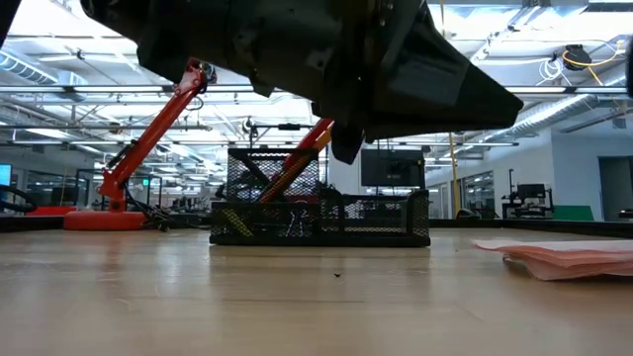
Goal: Pick and place office supplies into organizer
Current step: Put the sticky note into the desk organizer
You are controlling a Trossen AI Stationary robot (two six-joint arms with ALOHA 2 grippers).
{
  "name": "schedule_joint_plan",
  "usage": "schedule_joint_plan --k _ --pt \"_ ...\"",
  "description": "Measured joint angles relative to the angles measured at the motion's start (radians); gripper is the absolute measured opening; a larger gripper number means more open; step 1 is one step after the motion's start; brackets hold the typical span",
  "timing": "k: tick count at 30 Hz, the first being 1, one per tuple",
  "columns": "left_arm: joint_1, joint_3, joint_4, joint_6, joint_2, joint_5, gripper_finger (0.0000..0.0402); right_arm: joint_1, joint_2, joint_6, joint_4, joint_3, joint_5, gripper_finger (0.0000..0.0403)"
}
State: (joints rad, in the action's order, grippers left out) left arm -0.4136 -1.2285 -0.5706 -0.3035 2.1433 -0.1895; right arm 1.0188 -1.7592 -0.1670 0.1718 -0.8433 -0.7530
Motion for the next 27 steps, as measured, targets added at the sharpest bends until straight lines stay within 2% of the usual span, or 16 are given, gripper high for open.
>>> schedule_joint_plan --k 4,8,11,14,19,23,27 --pt "-0.013 0.000 0.012 0.043 0.000 -0.023 0.0005 -0.037 0.020 -0.025 -0.116 0.000 0.048 0.0000" --pt "-0.030 0.000 0.039 0.095 0.000 -0.039 0.0010 -0.066 0.082 -0.167 -0.224 0.000 0.120 0.0000" --pt "-0.038 0.000 0.070 0.118 0.000 -0.077 0.0019 -0.077 0.145 -0.373 -0.231 0.000 0.133 0.0000" --pt "-0.041 0.000 0.084 0.119 0.000 -0.099 0.0016 -0.084 0.203 -0.603 -0.162 0.000 0.132 0.0000" --pt "-0.032 0.000 0.088 0.132 0.000 -0.101 0.0003 -0.091 0.228 -0.886 -0.087 0.041 0.163 0.0004" --pt "-0.032 0.000 0.078 0.201 0.000 -0.101 0.0016 -0.103 0.227 -1.062 -0.109 0.125 0.233 0.0023" --pt "-0.034 0.000 0.066 0.269 0.000 -0.100 0.0049 -0.102 0.227 -1.204 -0.288 0.229 0.235 0.0061"
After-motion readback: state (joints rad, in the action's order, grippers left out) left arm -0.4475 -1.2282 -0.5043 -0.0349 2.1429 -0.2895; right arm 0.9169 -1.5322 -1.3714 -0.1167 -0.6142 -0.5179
